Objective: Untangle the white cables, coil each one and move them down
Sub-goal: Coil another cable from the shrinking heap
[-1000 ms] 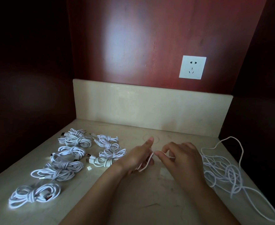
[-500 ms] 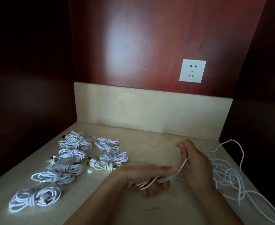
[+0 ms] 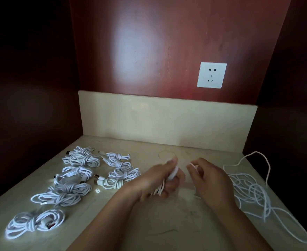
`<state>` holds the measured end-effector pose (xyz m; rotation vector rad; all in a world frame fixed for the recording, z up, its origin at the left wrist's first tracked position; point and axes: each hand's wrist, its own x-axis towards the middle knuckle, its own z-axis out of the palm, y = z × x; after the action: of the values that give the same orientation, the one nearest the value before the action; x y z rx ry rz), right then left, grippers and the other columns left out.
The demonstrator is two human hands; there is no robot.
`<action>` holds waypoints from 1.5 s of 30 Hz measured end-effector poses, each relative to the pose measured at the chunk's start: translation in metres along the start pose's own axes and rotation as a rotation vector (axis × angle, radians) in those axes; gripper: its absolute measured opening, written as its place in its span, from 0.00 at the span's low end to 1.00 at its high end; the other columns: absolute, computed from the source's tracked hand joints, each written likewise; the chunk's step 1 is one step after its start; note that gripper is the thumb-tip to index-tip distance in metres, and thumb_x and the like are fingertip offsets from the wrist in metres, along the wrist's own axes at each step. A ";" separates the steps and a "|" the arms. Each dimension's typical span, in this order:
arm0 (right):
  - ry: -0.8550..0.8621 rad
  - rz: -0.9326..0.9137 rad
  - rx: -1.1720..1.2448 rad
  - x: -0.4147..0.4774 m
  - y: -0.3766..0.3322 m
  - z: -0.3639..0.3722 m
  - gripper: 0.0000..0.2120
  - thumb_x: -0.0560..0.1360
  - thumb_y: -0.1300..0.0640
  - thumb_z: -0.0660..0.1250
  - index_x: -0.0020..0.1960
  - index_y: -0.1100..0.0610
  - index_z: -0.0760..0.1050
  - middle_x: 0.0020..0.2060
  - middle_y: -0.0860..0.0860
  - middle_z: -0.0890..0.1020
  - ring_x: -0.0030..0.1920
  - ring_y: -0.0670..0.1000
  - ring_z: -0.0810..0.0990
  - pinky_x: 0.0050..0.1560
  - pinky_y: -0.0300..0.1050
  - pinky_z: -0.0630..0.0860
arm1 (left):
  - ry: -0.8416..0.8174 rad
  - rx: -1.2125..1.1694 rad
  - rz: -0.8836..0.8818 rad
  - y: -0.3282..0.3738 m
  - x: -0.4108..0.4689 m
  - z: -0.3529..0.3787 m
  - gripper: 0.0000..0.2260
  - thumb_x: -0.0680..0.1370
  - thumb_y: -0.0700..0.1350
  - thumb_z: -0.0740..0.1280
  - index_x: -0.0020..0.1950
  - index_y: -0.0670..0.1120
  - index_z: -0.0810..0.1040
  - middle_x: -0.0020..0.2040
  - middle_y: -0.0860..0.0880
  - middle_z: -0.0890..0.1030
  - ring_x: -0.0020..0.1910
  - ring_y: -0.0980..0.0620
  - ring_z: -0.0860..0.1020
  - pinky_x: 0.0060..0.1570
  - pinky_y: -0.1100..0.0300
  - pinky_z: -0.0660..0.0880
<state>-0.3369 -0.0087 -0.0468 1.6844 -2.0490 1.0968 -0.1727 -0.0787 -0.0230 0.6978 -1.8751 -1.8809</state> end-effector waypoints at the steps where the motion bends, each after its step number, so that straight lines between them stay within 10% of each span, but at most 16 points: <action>1: 0.011 -0.024 -0.011 0.001 -0.002 0.000 0.06 0.75 0.47 0.70 0.41 0.47 0.77 0.28 0.45 0.76 0.31 0.49 0.75 0.33 0.42 0.68 | 0.125 0.022 0.060 -0.002 0.004 -0.003 0.25 0.83 0.58 0.48 0.45 0.46 0.79 0.25 0.52 0.68 0.24 0.54 0.65 0.23 0.64 0.63; 11: 0.042 -0.387 -0.117 -0.001 -0.024 0.011 0.10 0.76 0.47 0.61 0.40 0.48 0.77 0.31 0.43 0.76 0.39 0.49 0.73 0.46 0.46 0.66 | 0.486 -0.400 0.195 -0.006 0.017 -0.010 0.24 0.83 0.58 0.51 0.54 0.46 0.82 0.45 0.49 0.81 0.27 0.56 0.68 0.27 0.65 0.69; 17: -0.046 -0.407 -0.180 -0.002 -0.023 0.018 0.11 0.75 0.47 0.60 0.37 0.47 0.76 0.32 0.42 0.77 0.40 0.48 0.73 0.50 0.44 0.65 | 0.541 -0.629 0.316 0.001 0.019 -0.011 0.21 0.83 0.57 0.50 0.41 0.44 0.72 0.31 0.48 0.78 0.38 0.49 0.80 0.45 0.56 0.77; 21: -0.126 -0.383 -0.222 -0.006 -0.022 0.019 0.14 0.74 0.45 0.60 0.33 0.48 0.75 0.31 0.42 0.77 0.40 0.47 0.75 0.58 0.45 0.65 | 0.556 -0.695 0.378 0.008 0.012 -0.009 0.19 0.83 0.58 0.50 0.39 0.47 0.65 0.27 0.52 0.61 0.23 0.56 0.60 0.23 0.65 0.62; 25: -0.166 -0.319 -0.309 -0.002 -0.009 0.017 0.12 0.71 0.44 0.60 0.33 0.46 0.76 0.30 0.41 0.76 0.40 0.48 0.78 0.63 0.52 0.61 | 0.742 -0.617 0.507 0.016 0.007 -0.023 0.17 0.85 0.53 0.50 0.39 0.48 0.65 0.27 0.54 0.56 0.23 0.57 0.52 0.22 0.68 0.51; 27: -0.155 -0.239 -0.291 -0.001 -0.005 0.012 0.07 0.65 0.44 0.66 0.40 0.43 0.80 0.35 0.40 0.79 0.44 0.48 0.79 0.65 0.52 0.60 | 0.774 -0.601 0.508 0.016 0.006 -0.024 0.17 0.85 0.52 0.51 0.39 0.48 0.65 0.27 0.54 0.56 0.23 0.57 0.52 0.22 0.68 0.51; 30: -0.192 -0.249 -0.288 -0.003 -0.015 0.009 0.26 0.60 0.41 0.68 0.58 0.44 0.78 0.44 0.40 0.81 0.50 0.46 0.79 0.68 0.55 0.58 | 0.759 -0.525 0.464 0.011 0.010 -0.014 0.17 0.85 0.49 0.50 0.40 0.46 0.68 0.27 0.53 0.56 0.23 0.57 0.53 0.22 0.67 0.53; 38: -0.328 -0.335 -0.018 -0.014 -0.045 0.017 0.17 0.76 0.48 0.59 0.63 0.45 0.73 0.49 0.44 0.83 0.50 0.49 0.80 0.54 0.47 0.74 | 0.760 -0.667 0.436 0.010 0.012 -0.012 0.17 0.85 0.53 0.50 0.41 0.47 0.66 0.26 0.54 0.58 0.22 0.57 0.54 0.22 0.67 0.54; 45: -0.363 -0.383 0.145 -0.013 -0.043 0.003 0.05 0.74 0.43 0.61 0.49 0.37 0.66 0.36 0.40 0.78 0.38 0.47 0.75 0.34 0.38 0.63 | 0.928 -0.383 0.383 0.006 0.011 -0.025 0.17 0.84 0.54 0.54 0.38 0.47 0.67 0.26 0.55 0.64 0.23 0.57 0.59 0.22 0.65 0.57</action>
<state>-0.2922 -0.0030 -0.0410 2.3729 -1.7475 0.8779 -0.1671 -0.1051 -0.0170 0.8070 -0.9410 -1.2654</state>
